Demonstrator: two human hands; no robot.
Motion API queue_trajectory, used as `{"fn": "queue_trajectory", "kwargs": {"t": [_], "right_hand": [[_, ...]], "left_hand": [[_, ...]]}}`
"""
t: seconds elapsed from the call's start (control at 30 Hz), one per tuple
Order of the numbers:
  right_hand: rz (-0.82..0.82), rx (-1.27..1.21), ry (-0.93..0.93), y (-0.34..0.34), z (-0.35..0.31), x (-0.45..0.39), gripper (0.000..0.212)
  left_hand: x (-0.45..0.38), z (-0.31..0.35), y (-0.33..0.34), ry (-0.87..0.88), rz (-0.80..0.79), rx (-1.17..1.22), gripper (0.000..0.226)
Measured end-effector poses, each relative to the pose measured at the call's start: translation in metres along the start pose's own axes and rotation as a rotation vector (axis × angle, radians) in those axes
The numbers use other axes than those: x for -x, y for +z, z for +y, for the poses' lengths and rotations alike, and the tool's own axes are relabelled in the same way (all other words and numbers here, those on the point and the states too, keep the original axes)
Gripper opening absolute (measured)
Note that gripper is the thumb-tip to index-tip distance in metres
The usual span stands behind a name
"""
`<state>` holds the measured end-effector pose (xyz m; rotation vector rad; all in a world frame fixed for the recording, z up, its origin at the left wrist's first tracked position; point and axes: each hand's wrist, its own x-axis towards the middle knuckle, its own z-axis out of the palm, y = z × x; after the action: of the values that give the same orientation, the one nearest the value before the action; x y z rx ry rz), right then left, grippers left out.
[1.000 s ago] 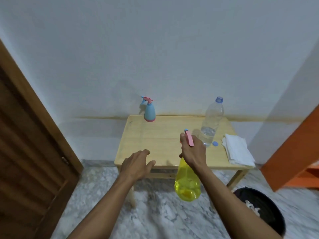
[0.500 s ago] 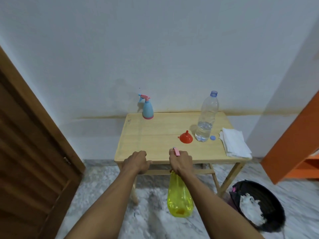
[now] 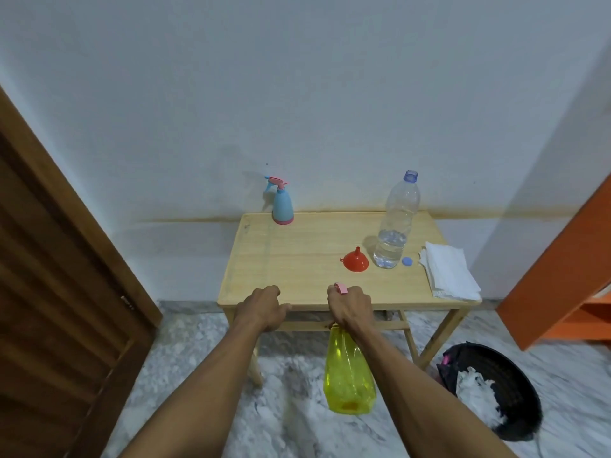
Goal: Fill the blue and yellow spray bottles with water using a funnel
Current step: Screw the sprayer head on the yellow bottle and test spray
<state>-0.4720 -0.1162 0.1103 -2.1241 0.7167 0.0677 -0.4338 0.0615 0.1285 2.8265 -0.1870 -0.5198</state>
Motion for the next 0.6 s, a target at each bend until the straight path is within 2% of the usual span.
{"fn": "queue_trajectory", "kwargs": {"t": [0.3,0.6], "right_hand": [[-0.072,-0.009,-0.025,0.022,-0.017,0.002,0.059],[-0.097,0.02,-0.096,0.041,-0.042,0.017,0.052]], "left_hand": [[-0.003,-0.033,-0.01,-0.057,0.067,0.018,0.052],[-0.001,-0.067,-0.014,-0.108,0.101,0.068,0.054]]}}
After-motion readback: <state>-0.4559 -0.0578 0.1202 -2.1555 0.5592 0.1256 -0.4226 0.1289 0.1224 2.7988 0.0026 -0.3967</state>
